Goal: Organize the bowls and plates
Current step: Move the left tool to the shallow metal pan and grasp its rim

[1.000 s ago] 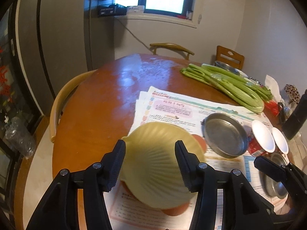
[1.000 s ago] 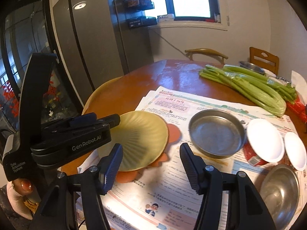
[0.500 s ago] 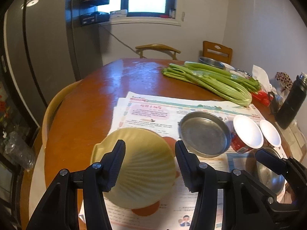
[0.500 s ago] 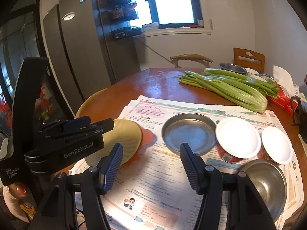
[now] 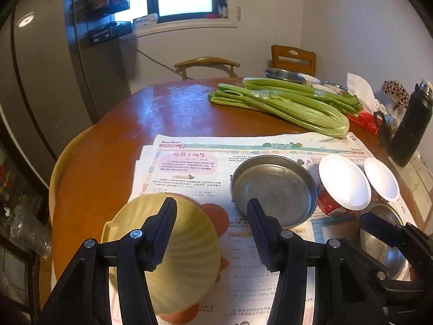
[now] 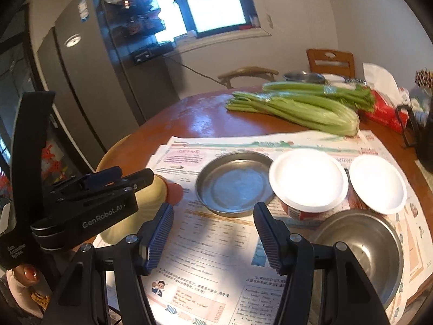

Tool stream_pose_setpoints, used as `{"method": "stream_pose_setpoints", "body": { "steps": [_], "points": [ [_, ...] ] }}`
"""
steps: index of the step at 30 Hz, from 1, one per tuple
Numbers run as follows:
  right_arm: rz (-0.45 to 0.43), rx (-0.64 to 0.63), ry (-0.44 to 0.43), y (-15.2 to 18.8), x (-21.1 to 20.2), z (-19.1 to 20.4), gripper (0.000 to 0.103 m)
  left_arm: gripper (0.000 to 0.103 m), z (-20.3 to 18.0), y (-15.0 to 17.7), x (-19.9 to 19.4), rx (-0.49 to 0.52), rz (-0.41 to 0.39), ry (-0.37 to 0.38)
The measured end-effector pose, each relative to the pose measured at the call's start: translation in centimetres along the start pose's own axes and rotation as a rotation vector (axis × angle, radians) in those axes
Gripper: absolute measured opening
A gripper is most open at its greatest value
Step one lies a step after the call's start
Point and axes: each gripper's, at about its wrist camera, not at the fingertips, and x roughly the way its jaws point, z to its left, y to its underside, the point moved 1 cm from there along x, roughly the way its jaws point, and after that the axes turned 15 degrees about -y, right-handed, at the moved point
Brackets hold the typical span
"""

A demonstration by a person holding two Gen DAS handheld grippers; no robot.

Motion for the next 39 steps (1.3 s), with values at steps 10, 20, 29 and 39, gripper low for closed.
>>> {"method": "stream_pose_setpoints", "body": {
  "steps": [10,20,29,39],
  "points": [
    [0.05,0.129,0.006,-0.2,2.8,-3.4,0.061,0.056,-2.1,-2.3,3.3,0.063,0.04,0.03],
    [0.101,0.226,0.029,-0.2,5.7,-5.2,0.061,0.056,-4.6,-3.4,8.6,0.109,0.166,0.105],
    [0.116,0.247,0.088,-0.4,7.6,-5.6,0.061,0.056,-5.8,-3.9,11.7,0.136,0.194,0.101],
    [0.184,0.288,0.15,-1.2,10.5,-6.1,0.061,0.055,-5.9,-4.0,14.2,0.127,0.245,0.113]
  ]
}}
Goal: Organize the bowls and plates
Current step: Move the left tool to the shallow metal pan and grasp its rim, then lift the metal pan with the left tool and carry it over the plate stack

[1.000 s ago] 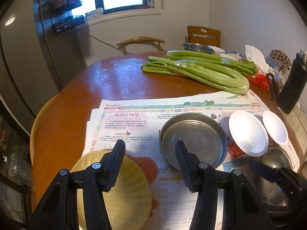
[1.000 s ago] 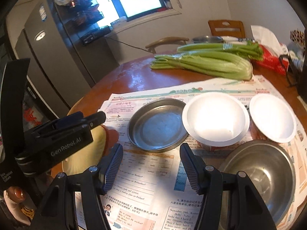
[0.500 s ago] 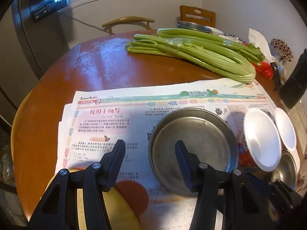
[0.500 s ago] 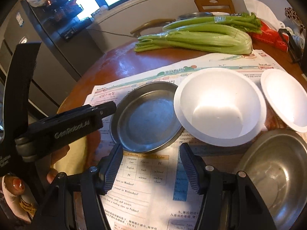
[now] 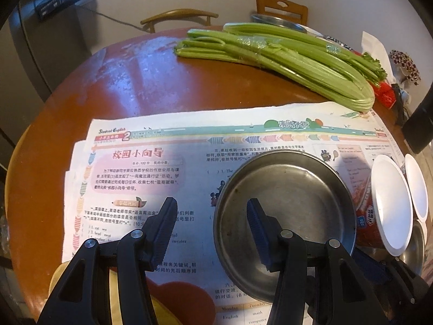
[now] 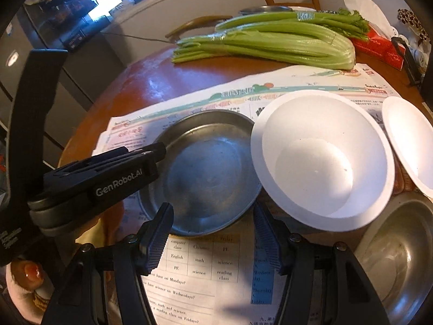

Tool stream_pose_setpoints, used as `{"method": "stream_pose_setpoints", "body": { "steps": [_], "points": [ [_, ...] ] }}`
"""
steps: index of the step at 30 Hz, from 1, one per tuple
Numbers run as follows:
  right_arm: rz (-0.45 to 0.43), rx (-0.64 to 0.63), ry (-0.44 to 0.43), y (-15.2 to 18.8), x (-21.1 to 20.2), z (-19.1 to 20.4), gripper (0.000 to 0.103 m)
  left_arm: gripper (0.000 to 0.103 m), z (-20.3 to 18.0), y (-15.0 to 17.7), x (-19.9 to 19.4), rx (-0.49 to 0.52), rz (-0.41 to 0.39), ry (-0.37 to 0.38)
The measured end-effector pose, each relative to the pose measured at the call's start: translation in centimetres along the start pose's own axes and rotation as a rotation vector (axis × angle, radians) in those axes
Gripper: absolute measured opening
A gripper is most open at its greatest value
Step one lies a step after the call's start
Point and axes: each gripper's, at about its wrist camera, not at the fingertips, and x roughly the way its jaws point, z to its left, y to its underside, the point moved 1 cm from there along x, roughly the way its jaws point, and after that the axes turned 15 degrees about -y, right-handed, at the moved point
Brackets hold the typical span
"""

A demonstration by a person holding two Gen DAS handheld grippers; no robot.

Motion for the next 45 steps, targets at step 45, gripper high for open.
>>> {"method": "stream_pose_setpoints", "body": {
  "steps": [45],
  "points": [
    [-0.132,-0.275,-0.12,3.4,-5.8,9.0,0.061,0.026,8.7,5.8,-11.0,-0.144,-0.171,0.002]
  ]
}}
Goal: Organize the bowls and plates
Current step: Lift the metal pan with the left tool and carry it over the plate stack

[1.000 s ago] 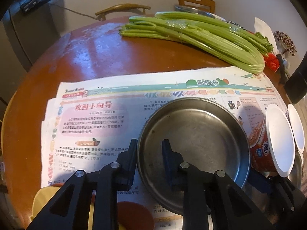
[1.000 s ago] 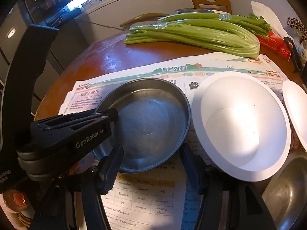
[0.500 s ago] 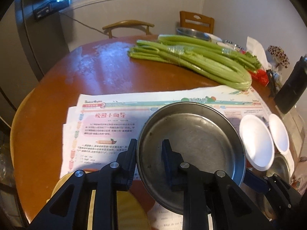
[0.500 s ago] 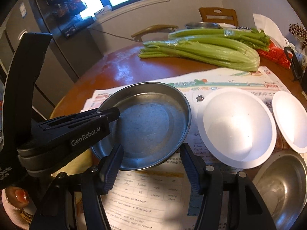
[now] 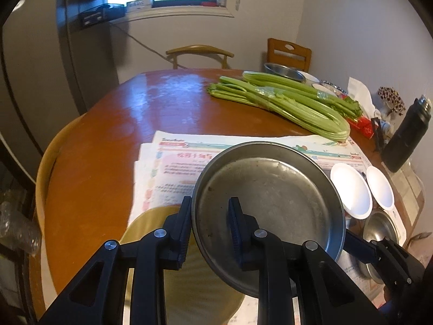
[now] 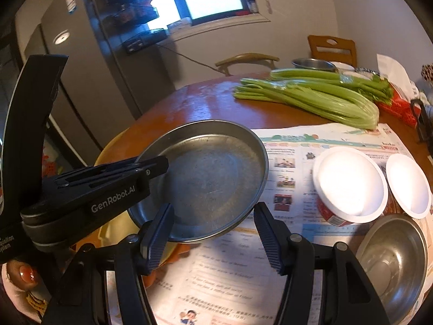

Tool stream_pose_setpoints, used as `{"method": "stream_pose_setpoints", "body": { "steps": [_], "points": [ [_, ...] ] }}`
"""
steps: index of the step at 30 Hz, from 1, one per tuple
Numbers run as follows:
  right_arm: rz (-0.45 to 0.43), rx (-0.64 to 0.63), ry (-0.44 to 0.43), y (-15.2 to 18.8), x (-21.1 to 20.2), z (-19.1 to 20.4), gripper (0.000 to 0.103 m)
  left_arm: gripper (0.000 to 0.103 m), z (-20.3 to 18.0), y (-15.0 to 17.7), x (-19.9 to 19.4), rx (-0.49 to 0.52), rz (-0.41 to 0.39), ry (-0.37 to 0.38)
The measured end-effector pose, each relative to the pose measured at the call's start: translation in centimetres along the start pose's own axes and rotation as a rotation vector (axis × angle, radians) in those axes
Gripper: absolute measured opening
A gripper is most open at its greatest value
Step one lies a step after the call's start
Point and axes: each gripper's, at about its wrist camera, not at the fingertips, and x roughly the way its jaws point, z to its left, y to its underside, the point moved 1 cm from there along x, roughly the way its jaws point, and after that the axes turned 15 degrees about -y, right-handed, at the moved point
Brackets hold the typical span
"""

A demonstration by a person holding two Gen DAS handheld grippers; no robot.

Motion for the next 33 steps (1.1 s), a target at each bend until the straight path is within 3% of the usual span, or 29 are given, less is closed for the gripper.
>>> {"method": "stream_pose_setpoints", "body": {
  "steps": [17,33],
  "points": [
    [0.056,-0.121,-0.018,2.1,0.9,5.6,0.062,0.027,5.3,3.8,-0.9,-0.081,0.017,-0.017],
    [0.141,-0.144,-0.024,3.6,3.7,5.8,0.062,0.027,6.3,6.3,2.2,-0.111,0.084,-0.033]
  ]
}}
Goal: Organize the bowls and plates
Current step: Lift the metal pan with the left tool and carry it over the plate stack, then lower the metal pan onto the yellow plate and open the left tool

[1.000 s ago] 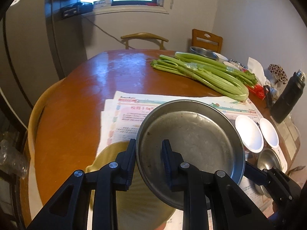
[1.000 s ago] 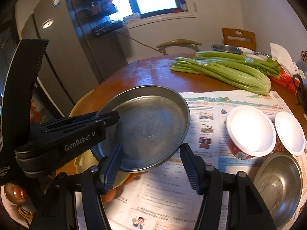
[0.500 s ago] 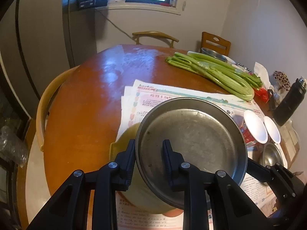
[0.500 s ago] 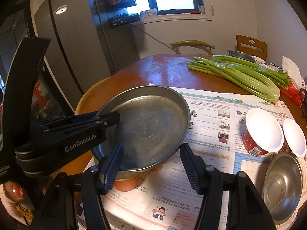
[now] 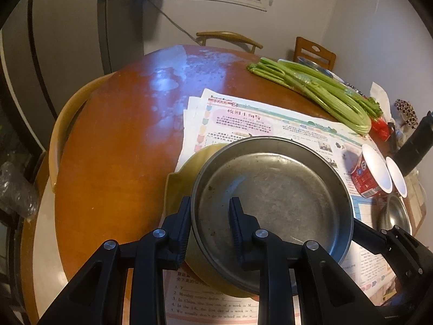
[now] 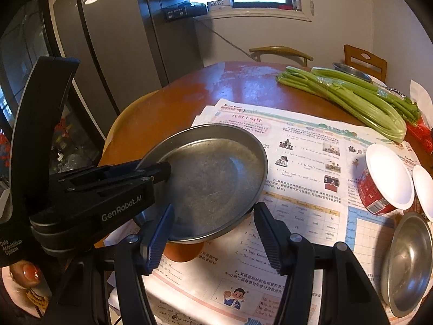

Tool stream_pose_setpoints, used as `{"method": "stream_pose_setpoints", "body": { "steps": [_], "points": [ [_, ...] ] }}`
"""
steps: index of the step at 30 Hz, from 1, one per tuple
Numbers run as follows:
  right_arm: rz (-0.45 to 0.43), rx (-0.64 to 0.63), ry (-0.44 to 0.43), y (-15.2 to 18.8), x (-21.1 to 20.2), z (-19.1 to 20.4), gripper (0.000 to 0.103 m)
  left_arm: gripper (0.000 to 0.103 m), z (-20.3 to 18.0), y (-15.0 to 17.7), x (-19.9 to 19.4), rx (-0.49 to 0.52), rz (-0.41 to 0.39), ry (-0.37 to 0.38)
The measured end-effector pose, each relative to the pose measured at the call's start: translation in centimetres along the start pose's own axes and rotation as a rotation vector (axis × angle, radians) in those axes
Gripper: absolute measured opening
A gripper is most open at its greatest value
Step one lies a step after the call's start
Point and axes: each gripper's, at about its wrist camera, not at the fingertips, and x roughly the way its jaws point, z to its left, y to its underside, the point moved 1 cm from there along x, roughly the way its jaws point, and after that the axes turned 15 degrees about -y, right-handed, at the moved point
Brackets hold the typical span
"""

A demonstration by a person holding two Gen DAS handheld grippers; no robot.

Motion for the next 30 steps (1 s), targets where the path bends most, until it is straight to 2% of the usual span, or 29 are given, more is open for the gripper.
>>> {"method": "stream_pose_setpoints", "body": {
  "steps": [14,20,25,30],
  "points": [
    [0.028,0.0,-0.009,0.1,1.5,-0.4,0.062,0.027,0.1,0.1,0.7,0.002,-0.027,-0.062],
    [0.031,0.0,-0.005,0.2,1.9,-0.6,0.062,0.027,0.7,0.0,0.4,-0.016,-0.038,-0.065],
    [0.036,-0.005,-0.007,0.2,2.1,-0.6,0.062,0.029,1.4,0.1,0.1,-0.043,-0.035,-0.03],
    [0.022,0.003,-0.021,0.1,1.7,-0.7,0.062,0.031,2.0,0.1,-0.6,-0.067,-0.047,-0.028]
  ]
}}
